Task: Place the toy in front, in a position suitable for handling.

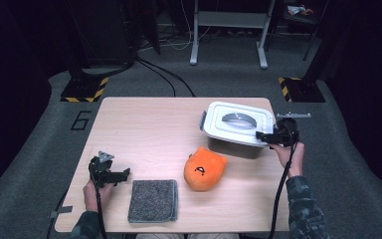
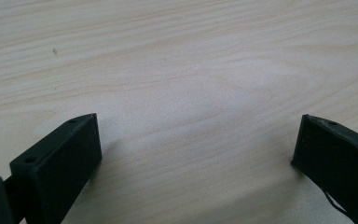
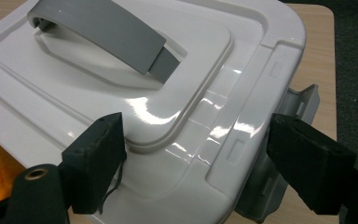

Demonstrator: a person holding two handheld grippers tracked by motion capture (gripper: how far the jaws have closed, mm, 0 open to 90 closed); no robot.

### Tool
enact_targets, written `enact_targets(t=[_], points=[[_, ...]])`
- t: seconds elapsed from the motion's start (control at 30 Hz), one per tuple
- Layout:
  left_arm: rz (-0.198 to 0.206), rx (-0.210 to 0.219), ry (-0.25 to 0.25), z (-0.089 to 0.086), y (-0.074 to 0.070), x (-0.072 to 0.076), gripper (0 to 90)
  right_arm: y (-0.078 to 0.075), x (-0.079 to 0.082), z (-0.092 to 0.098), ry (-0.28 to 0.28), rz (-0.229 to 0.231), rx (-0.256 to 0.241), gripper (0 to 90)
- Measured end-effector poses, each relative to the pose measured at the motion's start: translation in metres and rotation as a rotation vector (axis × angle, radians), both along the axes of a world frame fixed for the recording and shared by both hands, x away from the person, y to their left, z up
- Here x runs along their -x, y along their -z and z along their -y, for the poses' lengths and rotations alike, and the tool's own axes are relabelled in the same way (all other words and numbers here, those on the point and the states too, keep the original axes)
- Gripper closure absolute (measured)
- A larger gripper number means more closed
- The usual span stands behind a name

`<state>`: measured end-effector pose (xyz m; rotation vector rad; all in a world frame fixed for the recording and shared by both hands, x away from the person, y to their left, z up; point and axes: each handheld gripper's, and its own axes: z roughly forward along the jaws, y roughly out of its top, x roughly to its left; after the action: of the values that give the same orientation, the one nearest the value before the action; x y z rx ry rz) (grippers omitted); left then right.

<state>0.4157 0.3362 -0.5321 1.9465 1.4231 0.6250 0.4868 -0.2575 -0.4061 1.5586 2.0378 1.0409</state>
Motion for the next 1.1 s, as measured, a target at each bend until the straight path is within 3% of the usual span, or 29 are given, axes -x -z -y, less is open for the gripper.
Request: enact_targets(t=[0.6,1.1], points=[[-0.001,-0.003,0.001,0.0,0.0,0.0,0.5,0.001,-0.021,-0.011,-0.05,-0.003,-0.019,19.2],[0.0,-0.002,0.001,0.0,0.0,0.0,0.5,-0.001,-0.031,-0.025,-0.049,-0.017,-0.013,19.4]])
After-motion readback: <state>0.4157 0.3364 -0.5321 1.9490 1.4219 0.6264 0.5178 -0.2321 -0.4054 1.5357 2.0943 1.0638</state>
